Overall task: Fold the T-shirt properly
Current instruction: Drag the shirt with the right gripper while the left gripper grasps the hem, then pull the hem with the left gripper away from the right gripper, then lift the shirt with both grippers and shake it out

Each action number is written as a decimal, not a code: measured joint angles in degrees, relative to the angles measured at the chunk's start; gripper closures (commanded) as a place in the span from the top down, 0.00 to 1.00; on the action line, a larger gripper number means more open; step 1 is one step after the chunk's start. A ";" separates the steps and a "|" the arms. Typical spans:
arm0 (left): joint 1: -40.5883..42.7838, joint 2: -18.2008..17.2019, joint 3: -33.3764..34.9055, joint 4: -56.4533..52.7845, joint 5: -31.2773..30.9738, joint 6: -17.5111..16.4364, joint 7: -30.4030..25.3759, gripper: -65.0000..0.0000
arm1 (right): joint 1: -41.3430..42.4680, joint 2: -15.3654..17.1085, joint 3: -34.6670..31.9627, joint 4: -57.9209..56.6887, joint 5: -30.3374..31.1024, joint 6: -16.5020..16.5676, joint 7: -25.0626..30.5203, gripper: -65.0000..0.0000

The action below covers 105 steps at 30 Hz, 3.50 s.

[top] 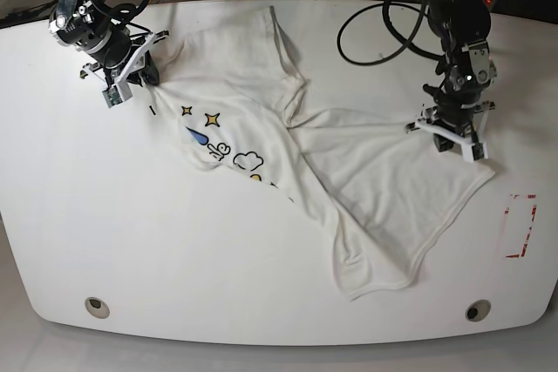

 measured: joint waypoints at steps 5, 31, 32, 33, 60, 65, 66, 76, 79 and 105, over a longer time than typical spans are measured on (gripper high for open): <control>8.55 -0.76 -1.29 9.75 0.09 0.09 -0.35 0.01 | 0.66 -0.07 0.00 -0.42 0.17 0.00 0.07 0.00; 18.56 -1.64 -16.76 14.73 -8.26 -8.07 1.31 0.88 | 3.78 -0.15 -4.24 -4.35 0.20 0.00 0.07 0.00; 17.29 -2.56 -16.94 13.84 -8.46 -8.37 2.69 0.88 | 3.85 -0.17 -4.24 -4.35 0.13 -0.04 0.09 0.00; 15.91 -3.65 -17.33 12.57 -9.20 -9.57 4.13 0.88 | 3.85 -0.11 -4.20 -4.37 -0.15 -0.07 0.02 0.00; -0.48 -10.12 -13.84 -14.21 -8.83 -16.65 1.49 0.88 | 3.52 -0.04 -3.93 -4.31 0.13 -0.04 0.07 0.00; -3.45 -10.69 -11.19 -17.20 -9.25 -16.65 0.46 0.78 | 3.50 -0.07 -3.80 -4.31 0.20 -0.04 0.09 0.00; -4.07 -10.58 -11.10 -17.64 -9.16 -16.65 0.83 0.69 | 3.52 -0.09 -3.80 -4.31 0.17 -0.04 0.07 0.00; -4.11 -9.94 -10.80 -18.45 -9.68 -16.63 1.49 0.02 | 3.52 -0.17 -3.80 -4.31 0.17 -0.04 0.09 0.00; -3.98 -9.75 -10.75 -17.75 -9.62 -16.63 1.97 0.00 | 3.43 -1.51 -3.61 -3.82 -0.07 -0.20 0.02 0.00; -10.25 -9.29 -11.76 13.66 -3.93 -16.72 20.22 0.00 | 25.42 2.38 -0.24 -1.62 -0.07 0.04 -5.79 0.00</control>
